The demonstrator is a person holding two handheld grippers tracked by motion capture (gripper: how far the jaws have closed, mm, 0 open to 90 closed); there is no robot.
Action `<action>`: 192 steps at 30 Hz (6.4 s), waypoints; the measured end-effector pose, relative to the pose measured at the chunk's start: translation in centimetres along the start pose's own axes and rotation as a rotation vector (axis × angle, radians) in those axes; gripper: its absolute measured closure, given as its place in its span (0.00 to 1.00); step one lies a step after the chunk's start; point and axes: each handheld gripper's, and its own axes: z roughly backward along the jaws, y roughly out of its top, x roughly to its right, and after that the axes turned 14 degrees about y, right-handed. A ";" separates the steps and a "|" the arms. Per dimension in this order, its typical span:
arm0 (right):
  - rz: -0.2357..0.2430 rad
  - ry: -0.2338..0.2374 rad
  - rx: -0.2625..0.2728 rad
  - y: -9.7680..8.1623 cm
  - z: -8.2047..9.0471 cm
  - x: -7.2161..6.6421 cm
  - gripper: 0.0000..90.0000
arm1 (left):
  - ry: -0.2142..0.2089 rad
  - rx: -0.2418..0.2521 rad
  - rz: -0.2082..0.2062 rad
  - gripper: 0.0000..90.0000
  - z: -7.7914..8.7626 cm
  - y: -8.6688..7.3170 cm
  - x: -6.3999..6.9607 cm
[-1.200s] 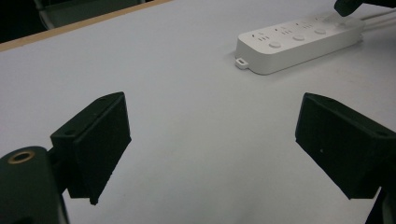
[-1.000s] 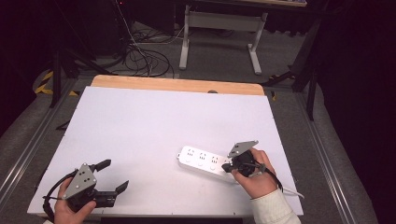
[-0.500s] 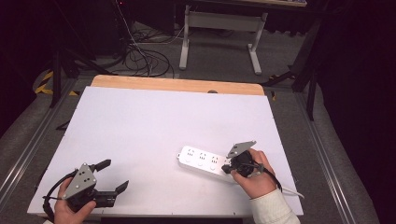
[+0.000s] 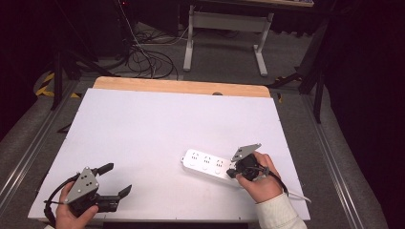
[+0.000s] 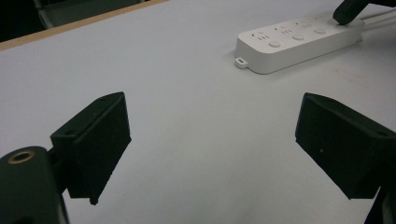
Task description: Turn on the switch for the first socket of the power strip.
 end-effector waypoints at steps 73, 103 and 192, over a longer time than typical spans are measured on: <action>0.021 0.012 0.088 -0.9 0.0 -0.1 1.00 | 0.003 0.005 0.002 0.13 0.1 0.0 0.0; 0.156 -0.081 0.350 0.2 3.1 -2.3 0.65 | 0.001 0.000 0.008 0.13 0.0 0.0 -0.1; 0.001 -0.030 0.537 -10.4 0.8 -0.3 0.15 | -0.001 0.009 -0.014 0.11 0.2 0.1 -0.1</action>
